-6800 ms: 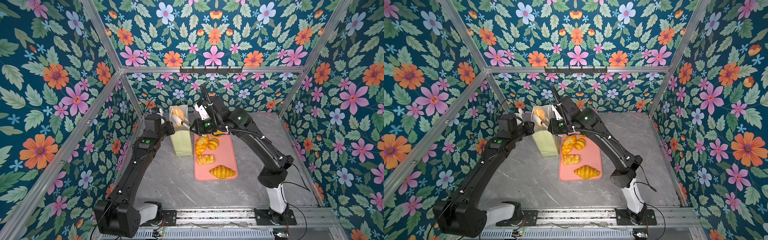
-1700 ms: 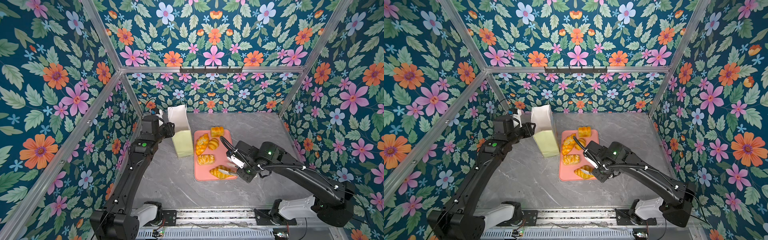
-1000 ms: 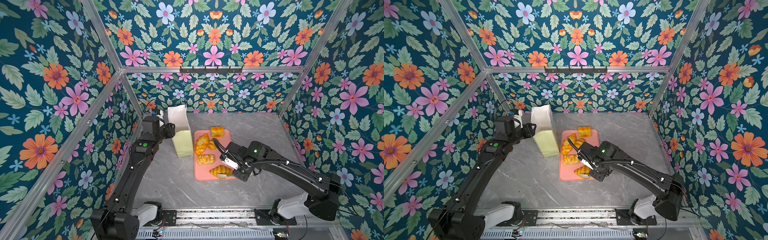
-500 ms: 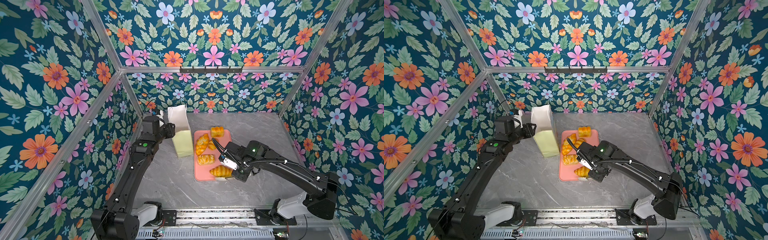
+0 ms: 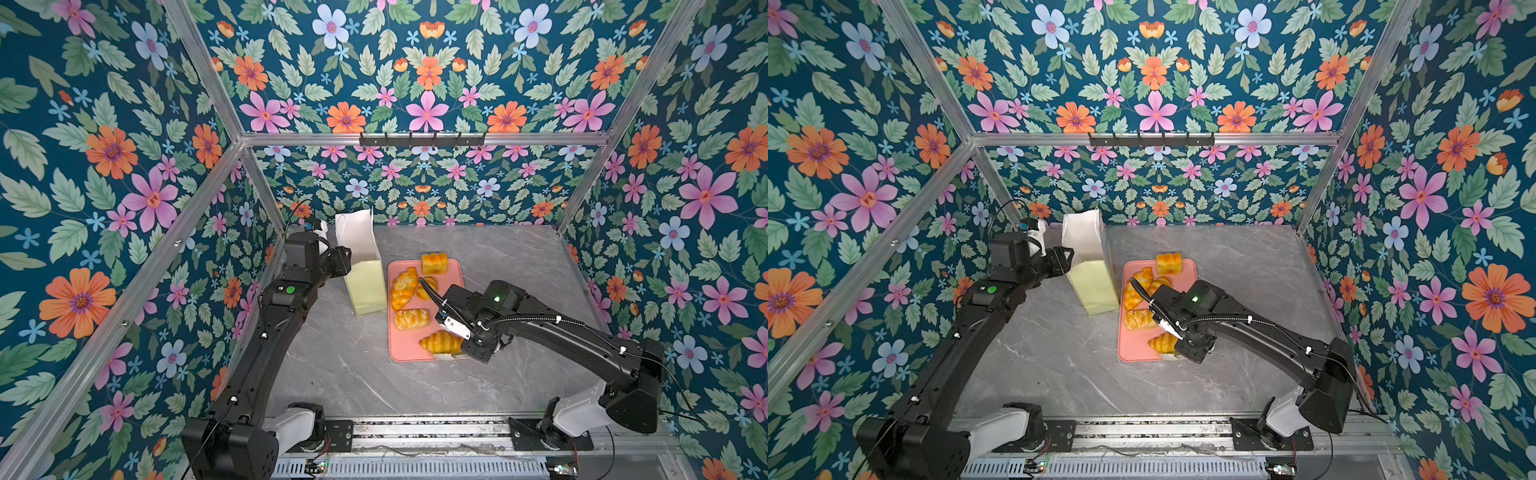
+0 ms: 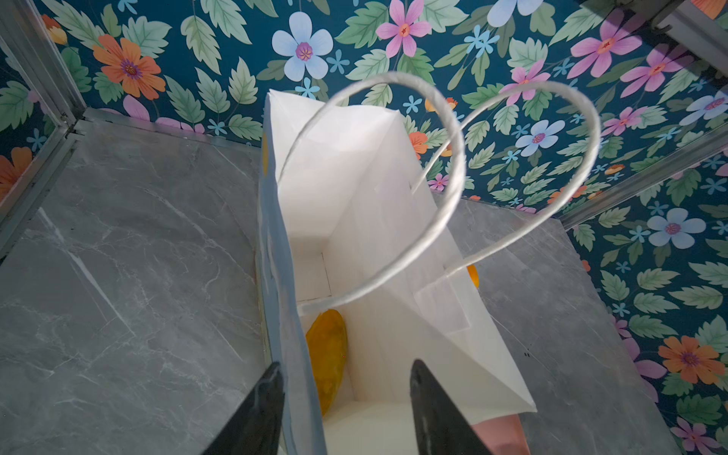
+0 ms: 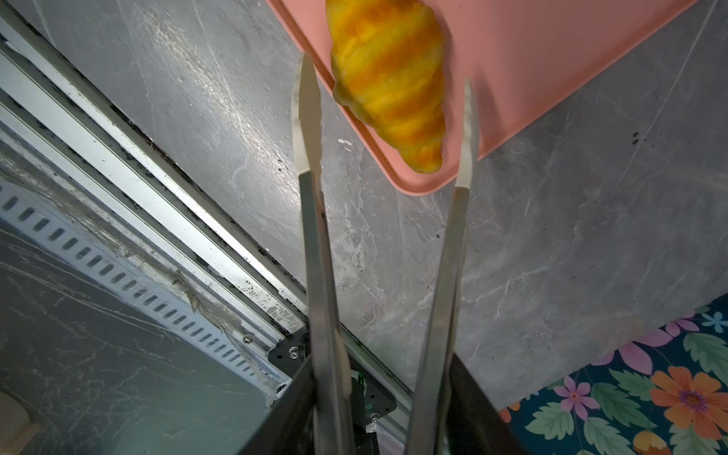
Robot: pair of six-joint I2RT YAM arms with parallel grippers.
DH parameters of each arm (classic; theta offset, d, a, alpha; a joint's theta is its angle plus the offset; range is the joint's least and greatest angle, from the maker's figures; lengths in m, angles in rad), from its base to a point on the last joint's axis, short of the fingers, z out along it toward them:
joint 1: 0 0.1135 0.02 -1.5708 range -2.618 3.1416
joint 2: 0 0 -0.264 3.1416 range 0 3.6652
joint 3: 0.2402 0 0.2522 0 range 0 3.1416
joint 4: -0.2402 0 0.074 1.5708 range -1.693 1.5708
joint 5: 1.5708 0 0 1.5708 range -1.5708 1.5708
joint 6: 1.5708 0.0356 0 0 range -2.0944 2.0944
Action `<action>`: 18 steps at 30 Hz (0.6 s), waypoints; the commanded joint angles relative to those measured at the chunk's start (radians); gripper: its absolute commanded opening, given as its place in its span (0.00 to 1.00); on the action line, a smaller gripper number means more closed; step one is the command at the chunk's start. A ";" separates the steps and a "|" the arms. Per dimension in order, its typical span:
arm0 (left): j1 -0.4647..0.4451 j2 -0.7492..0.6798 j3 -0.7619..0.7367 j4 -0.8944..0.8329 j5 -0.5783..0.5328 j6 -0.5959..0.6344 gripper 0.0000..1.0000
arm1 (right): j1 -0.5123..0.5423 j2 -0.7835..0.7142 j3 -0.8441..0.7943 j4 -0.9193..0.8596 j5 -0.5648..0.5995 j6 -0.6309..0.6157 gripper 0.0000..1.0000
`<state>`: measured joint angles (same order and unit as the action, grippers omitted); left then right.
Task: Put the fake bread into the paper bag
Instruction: 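Close the tongs on the croissant with the right gripper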
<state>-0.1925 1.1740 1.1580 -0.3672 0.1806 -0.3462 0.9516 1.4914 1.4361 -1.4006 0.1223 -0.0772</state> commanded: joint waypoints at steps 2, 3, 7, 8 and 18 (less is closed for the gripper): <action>0.001 -0.001 0.002 0.030 0.010 -0.010 0.53 | 0.000 0.008 0.000 -0.005 0.016 0.004 0.48; 0.001 -0.002 0.002 0.031 0.011 -0.011 0.53 | 0.001 0.011 0.000 -0.002 0.016 0.003 0.48; 0.001 -0.002 0.003 0.032 0.017 -0.013 0.53 | -0.007 0.028 0.001 0.000 0.030 0.004 0.48; 0.001 -0.002 0.000 0.030 0.017 -0.013 0.53 | -0.014 0.030 0.002 0.003 0.027 0.005 0.48; 0.001 -0.004 -0.008 0.034 0.025 -0.017 0.53 | -0.052 0.040 -0.014 0.037 -0.012 0.002 0.47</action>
<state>-0.1925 1.1740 1.1503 -0.3553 0.1986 -0.3607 0.9031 1.5314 1.4254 -1.3674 0.1265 -0.0776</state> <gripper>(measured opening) 0.528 0.477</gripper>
